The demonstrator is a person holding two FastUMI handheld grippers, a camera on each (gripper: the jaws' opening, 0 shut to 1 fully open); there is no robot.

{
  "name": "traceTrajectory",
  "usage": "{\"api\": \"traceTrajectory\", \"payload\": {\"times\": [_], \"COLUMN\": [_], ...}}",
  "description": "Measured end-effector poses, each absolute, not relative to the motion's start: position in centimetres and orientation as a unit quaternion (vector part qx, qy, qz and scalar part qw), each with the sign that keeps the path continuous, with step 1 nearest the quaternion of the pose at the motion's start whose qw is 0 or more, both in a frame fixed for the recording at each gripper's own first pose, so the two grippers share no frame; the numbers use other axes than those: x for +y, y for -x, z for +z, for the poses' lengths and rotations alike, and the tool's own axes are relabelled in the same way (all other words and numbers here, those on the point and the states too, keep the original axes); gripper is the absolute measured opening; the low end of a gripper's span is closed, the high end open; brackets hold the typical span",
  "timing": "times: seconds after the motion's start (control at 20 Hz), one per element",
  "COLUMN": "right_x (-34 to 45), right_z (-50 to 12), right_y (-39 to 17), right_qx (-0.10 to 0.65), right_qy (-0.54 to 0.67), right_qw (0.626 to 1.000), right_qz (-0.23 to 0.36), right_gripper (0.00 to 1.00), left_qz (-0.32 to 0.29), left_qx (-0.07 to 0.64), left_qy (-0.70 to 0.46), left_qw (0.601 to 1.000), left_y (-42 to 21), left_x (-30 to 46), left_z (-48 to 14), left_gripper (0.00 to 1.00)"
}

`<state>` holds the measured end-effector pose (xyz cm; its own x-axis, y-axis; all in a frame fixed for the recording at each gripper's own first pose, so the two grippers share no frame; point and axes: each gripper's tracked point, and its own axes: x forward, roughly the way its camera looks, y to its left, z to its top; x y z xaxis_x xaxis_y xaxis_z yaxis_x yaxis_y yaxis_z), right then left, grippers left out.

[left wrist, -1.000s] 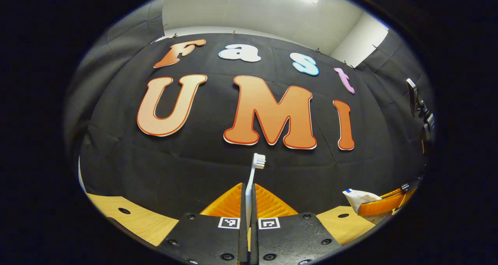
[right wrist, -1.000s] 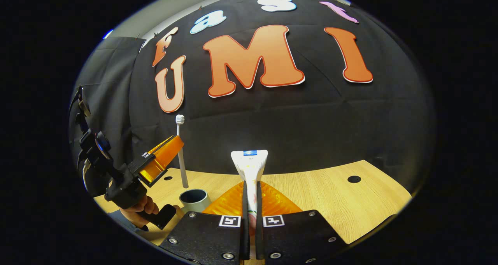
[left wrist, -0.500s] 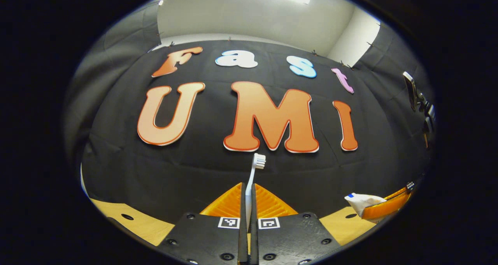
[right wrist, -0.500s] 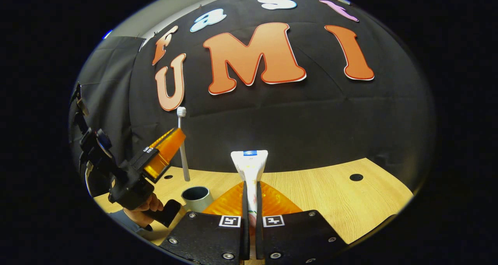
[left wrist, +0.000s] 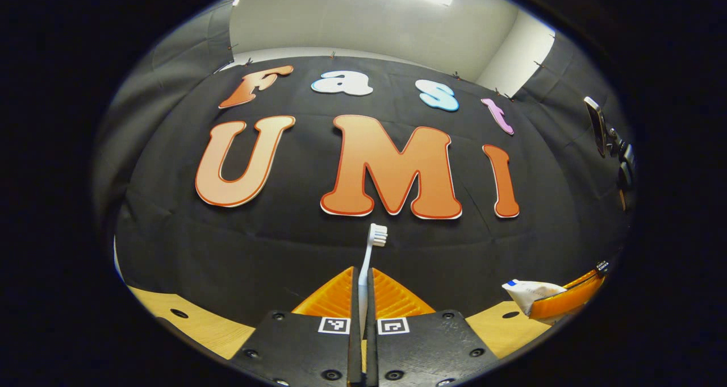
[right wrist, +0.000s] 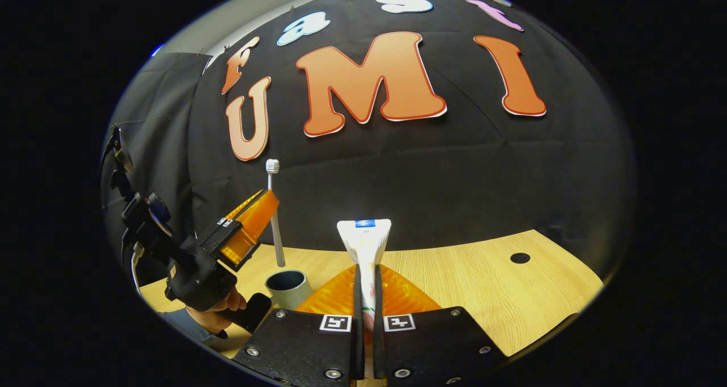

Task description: Put the toothbrush and toothpaste on the desktop into the cup, then pick up the cup and place it on the coaster on the desktop.

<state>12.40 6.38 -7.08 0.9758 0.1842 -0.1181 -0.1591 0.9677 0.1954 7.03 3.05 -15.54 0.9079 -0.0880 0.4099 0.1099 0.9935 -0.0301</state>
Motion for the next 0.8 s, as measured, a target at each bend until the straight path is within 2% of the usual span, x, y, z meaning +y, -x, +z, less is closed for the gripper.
{"api": "traceTrajectory", "payload": {"times": [0.45, 0.6, 0.8], "right_x": [5.3, 5.5, 6.2], "right_z": [-8.0, -8.8, -9.7], "right_y": [-12.7, -13.0, -13.2], "right_qx": [0.077, 0.086, 0.093], "right_qy": [-0.091, -0.092, -0.094], "right_qw": [0.990, 0.989, 0.987], "right_qz": [0.079, 0.083, 0.094], "right_gripper": [0.06, 0.06, 0.06], "left_qz": [-0.060, -0.068, -0.070], "left_qx": [-0.249, -0.244, -0.200], "left_qy": [0.060, 0.060, 0.054], "left_qw": [0.965, 0.965, 0.976], "left_y": [-4.8, -5.1, -6.8], "left_x": [3.3, 2.7, 2.3], "left_z": [-11.8, -12.1, -15.4], "left_gripper": [0.03, 0.03, 0.03]}}
